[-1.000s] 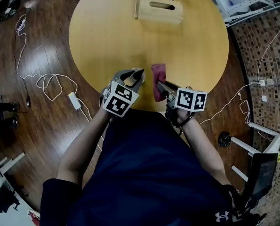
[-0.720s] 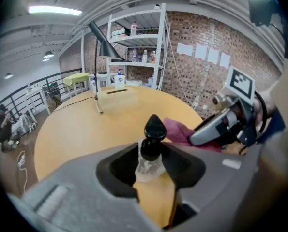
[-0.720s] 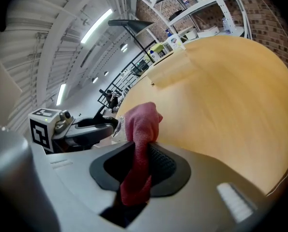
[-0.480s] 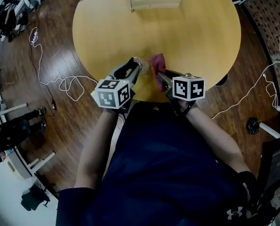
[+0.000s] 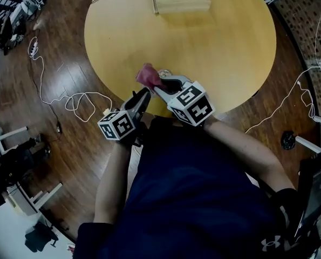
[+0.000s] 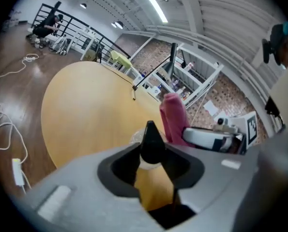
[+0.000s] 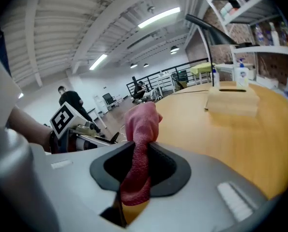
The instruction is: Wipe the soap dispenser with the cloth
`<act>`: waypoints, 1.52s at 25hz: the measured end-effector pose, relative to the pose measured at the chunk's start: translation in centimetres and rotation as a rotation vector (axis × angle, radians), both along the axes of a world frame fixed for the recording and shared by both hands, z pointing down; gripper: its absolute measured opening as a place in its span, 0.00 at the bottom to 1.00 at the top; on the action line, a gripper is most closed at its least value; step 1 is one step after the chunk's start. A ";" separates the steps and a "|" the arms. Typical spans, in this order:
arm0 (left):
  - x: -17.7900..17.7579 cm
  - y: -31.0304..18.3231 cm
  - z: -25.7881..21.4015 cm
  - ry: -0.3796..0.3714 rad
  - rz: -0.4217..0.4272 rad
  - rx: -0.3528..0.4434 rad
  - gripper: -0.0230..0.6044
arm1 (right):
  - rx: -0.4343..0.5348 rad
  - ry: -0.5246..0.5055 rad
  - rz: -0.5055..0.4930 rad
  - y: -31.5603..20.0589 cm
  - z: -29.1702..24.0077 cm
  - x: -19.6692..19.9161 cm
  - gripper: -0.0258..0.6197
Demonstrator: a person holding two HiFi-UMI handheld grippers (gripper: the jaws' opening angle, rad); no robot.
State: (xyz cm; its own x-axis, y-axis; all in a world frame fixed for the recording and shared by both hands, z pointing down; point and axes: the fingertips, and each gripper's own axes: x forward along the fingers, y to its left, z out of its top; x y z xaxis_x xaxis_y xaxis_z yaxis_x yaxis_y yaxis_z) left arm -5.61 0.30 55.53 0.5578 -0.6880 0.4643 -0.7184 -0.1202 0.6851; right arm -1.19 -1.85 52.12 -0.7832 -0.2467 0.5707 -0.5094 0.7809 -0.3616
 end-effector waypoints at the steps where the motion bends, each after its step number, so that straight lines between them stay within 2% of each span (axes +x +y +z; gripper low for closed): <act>1: 0.1 0.3 0.4 0.015 0.018 -0.004 0.24 | 0.015 0.028 -0.018 0.2 0.4 -0.6 0.18; 5: 0.4 1.1 1.7 0.059 0.097 -0.026 0.25 | -0.020 0.143 0.016 0.2 3.1 0.8 0.18; 9: -0.1 0.8 2.4 0.105 0.176 -0.025 0.25 | -0.089 0.251 0.195 -2.8 5.4 4.7 0.18; 12: -1.4 1.1 2.9 0.094 0.224 -0.034 0.25 | -0.149 0.274 0.283 -3.8 6.2 5.3 0.18; 15: -0.8 0.7 2.7 0.039 0.284 -0.018 0.25 | -0.151 0.282 0.250 -3.5 5.4 4.4 0.18; 19: -0.1 0.2 2.0 -0.056 0.360 0.009 0.26 | -0.106 0.267 0.142 -2.0 3.9 0.2 0.18; 22: -0.1 -0.1 1.7 -0.114 0.369 0.020 0.26 | -0.045 0.246 0.040 -1.0 2.6 -2.8 0.18; 25: 0.6 -1.1 1.6 -0.189 0.370 0.064 0.25 | -0.001 0.231 -0.021 -0.9 1.9 -3.1 0.18; 27: 1.1 -1.6 1.7 -0.249 0.386 0.099 0.25 | -0.028 0.200 0.014 -1.6 2.0 -1.8 0.18; 29: 1.5 -1.9 1.8 -0.293 0.414 0.121 0.25 | -0.089 0.175 0.109 -2.8 2.6 0.5 0.18; 34: 2.1 -2.1 1.7 -0.332 0.455 0.142 0.25 | -0.217 0.210 0.329 -5.6 6.4 8.0 0.18; 36: 1.9 -2.1 1.9 -0.348 0.455 0.146 0.25 | -0.278 0.180 0.369 -5.8 7.1 9.3 0.18; 38: 2.0 -2.3 1.9 -0.367 0.467 0.155 0.25 | -0.312 0.157 0.360 -5.7 7.1 9.1 0.18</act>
